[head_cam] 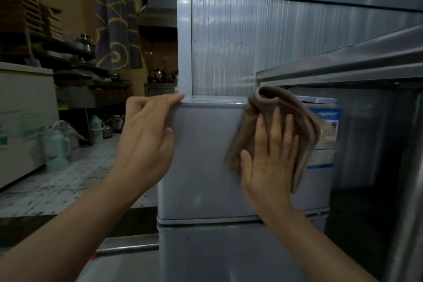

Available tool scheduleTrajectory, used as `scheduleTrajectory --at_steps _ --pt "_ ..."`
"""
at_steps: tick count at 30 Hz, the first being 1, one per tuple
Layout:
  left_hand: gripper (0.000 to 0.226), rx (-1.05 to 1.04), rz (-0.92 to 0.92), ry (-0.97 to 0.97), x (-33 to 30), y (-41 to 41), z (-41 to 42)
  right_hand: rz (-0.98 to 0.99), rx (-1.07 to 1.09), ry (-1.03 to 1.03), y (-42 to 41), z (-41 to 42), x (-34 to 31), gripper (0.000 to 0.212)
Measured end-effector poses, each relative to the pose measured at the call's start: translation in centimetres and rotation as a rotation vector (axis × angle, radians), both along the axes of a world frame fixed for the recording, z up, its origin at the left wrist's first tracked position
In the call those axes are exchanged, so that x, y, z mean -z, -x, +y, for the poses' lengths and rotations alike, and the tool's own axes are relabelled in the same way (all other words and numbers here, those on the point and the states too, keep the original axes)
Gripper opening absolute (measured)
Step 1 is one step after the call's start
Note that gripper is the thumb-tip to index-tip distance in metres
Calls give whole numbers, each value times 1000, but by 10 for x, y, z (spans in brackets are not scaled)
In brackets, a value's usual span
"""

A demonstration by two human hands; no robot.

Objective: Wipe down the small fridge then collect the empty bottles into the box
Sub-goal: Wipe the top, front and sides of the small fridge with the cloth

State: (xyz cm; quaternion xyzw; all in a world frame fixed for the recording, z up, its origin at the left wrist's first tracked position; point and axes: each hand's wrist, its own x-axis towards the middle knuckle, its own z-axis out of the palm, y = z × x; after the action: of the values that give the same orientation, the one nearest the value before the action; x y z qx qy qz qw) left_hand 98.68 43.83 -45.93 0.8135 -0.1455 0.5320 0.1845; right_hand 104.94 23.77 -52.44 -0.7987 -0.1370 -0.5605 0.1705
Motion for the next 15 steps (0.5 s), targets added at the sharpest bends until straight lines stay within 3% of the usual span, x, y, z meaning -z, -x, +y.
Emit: scheduleTrajectory --at_steps 4,7,12,15 --pt "64 32 99 14 0 1 9 -25 35 193 6 30 -4 74" --pt "64 60 144 -32 0 9 14 -69 28 356 -1 4 -12 73" --pt "66 95 180 -103 0 26 27 -37 79 53 -7 -32 -5 69" --pt "65 90 207 -65 0 30 31 -57 48 124 1 8 -7 71"
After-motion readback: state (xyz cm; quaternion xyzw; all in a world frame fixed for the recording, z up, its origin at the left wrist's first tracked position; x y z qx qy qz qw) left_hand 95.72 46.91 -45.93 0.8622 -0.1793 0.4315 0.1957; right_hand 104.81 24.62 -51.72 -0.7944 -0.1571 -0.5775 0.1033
